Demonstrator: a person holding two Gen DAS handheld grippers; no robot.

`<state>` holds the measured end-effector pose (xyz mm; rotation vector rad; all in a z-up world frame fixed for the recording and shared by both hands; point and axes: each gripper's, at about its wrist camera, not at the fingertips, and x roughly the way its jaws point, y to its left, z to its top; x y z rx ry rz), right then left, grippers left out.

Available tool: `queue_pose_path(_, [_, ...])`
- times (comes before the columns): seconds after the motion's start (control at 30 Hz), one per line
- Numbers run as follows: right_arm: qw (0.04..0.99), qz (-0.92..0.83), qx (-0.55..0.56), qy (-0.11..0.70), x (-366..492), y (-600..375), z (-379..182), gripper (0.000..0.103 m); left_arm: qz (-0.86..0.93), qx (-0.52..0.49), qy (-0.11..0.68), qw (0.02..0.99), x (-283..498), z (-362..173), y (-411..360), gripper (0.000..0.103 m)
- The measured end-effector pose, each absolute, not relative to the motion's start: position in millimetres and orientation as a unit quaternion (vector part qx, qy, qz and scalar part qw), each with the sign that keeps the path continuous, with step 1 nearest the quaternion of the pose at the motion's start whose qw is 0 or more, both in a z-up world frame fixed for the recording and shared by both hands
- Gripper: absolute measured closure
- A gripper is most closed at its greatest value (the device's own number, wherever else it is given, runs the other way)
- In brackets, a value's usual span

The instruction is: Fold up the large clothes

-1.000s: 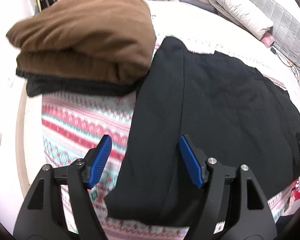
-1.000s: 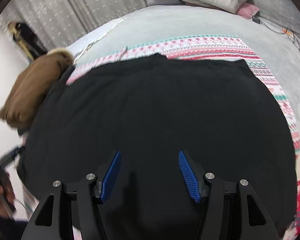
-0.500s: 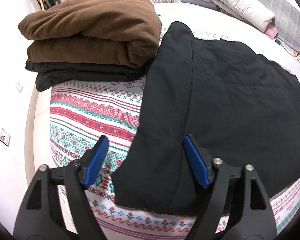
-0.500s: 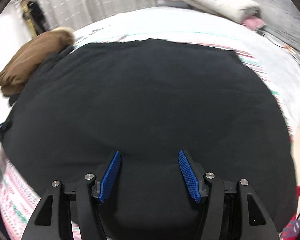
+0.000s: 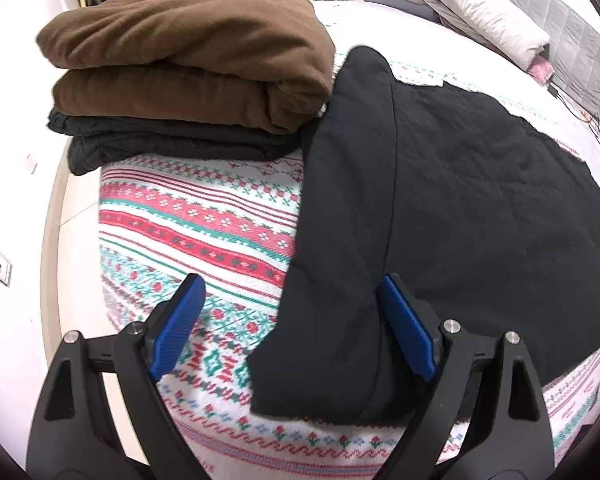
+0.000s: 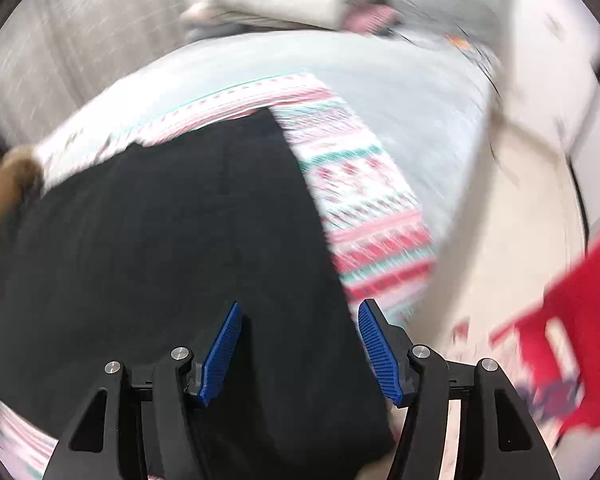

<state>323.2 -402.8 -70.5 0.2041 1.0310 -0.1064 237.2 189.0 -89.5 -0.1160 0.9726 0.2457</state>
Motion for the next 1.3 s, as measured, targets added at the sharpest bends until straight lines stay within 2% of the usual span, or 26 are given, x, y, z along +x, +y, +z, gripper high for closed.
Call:
queue_pose_path(0.1, [0.849, -0.026, 0.148, 0.506, 297, -411, -67, 0.040, 0.127, -0.073, 0.444, 0.884, 230, -67, 191, 0.015])
queue_pose_path(0.2, [0.842, -0.005, 0.139, 0.521, 277, -400, -67, 0.039, 0.115, -0.065, 0.398, 0.908, 219, -42, 172, 0.015])
queue_pose_path(0.27, [0.840, 0.003, 0.141, 0.524, 266, -398, -66, 0.039, 0.083, -0.037, 0.395, 0.914, 218, -37, 143, 0.015])
queue_pose_path(0.53, [0.767, 0.063, 0.259, 0.583, 256, -401, -109, 0.039, -0.051, 0.065, 0.422, 0.903, 217, -57, 18, 0.015])
queue_pose_path(0.8, [0.782, 0.073, 0.312, 0.535, 263, -398, -111, 0.037, -0.083, 0.129, 0.427, 0.891, 228, -83, -68, 0.015])
queue_pose_path(0.9, [0.787, 0.063, 0.317, 0.525, 265, -393, -113, 0.037, -0.067, 0.140, 0.427, 0.891, 241, -87, -78, 0.014])
queue_pose_path(1.1, [0.833, 0.062, 0.292, 0.466, 263, -378, -95, 0.037, -0.048, 0.069, 0.466, 0.881, 279, -99, -62, 0.006])
queue_pose_path(1.3, [0.823, 0.060, 0.314, 0.470, 274, -382, -107, 0.034, -0.027, 0.073, 0.459, 0.885, 286, -104, -65, 0.005])
